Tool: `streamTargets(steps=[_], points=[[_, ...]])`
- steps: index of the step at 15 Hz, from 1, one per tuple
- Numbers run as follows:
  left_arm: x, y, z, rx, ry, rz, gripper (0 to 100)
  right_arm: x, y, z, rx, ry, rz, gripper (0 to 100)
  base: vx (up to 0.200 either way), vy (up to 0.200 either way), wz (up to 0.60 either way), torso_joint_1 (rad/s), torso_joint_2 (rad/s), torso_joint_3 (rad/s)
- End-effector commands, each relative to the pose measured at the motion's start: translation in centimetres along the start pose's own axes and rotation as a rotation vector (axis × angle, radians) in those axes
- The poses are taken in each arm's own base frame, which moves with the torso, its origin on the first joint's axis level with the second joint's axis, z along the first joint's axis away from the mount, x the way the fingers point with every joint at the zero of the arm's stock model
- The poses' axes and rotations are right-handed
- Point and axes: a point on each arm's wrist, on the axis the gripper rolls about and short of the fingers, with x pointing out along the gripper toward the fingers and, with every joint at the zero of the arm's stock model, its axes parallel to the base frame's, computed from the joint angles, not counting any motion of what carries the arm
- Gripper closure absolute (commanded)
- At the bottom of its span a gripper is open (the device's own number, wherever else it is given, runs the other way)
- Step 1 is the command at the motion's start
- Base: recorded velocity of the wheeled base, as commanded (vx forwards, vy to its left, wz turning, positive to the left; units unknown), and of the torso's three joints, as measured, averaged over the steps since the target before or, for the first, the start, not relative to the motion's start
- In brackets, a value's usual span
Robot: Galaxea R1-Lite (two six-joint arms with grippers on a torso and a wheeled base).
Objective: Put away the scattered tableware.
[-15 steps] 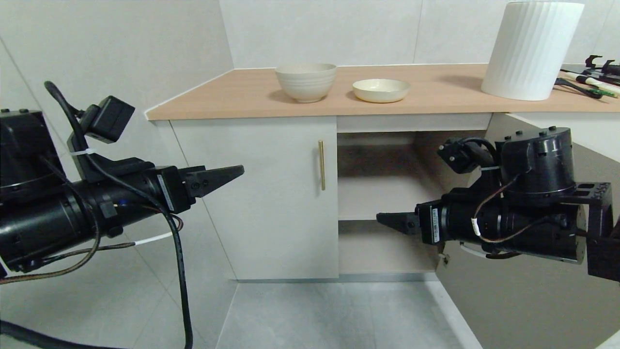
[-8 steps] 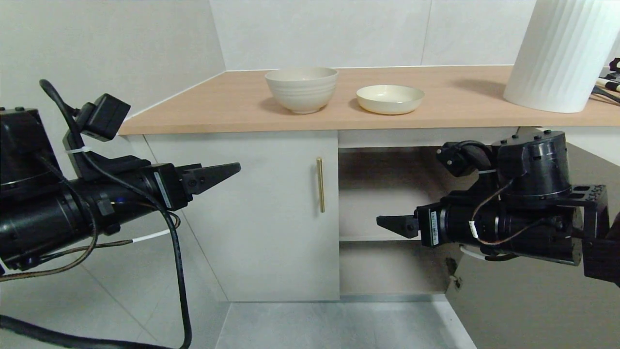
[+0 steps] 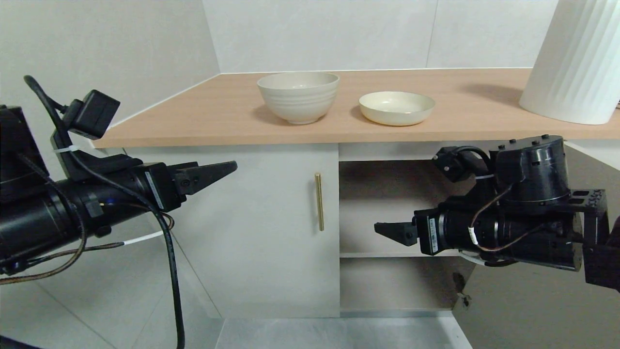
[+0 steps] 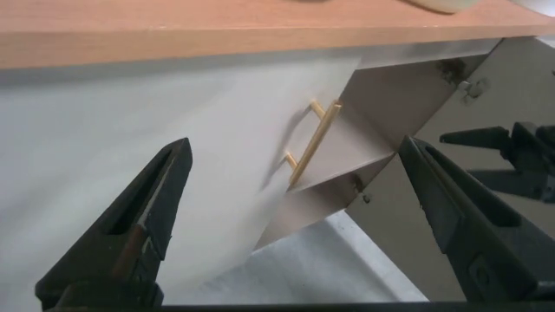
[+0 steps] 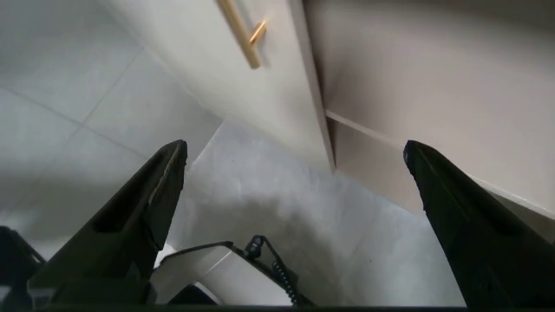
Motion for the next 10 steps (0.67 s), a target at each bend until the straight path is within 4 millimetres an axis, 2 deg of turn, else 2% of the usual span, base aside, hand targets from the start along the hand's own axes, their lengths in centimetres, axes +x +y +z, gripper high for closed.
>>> streamTargets(steps=[1, 7, 10], points=[[-0.22, -0.11, 0.14, 0.002, -0.007, -0.001, 0, -0.36, 0.05, 0.16, -0.001, -0.011, 0.002, 0, 0.0, 0.0, 0.0, 0.0, 0.0, 0.0], [-0.11, -0.05, 0.07, 0.0, -0.007, -0.001, 0, -0.45, 0.06, 0.17, -0.01, -0.012, 0.002, 0, 0.0, 0.0, 0.0, 0.003, -0.01, -0.004], [-0.09, 0.0, -0.14, 0.0, -0.001, -0.002, 0, -0.49, 0.07, 0.19, -0.01, -0.014, 0.003, 0, 0.0, 0.0, 0.0, 0.054, -0.24, -0.235]])
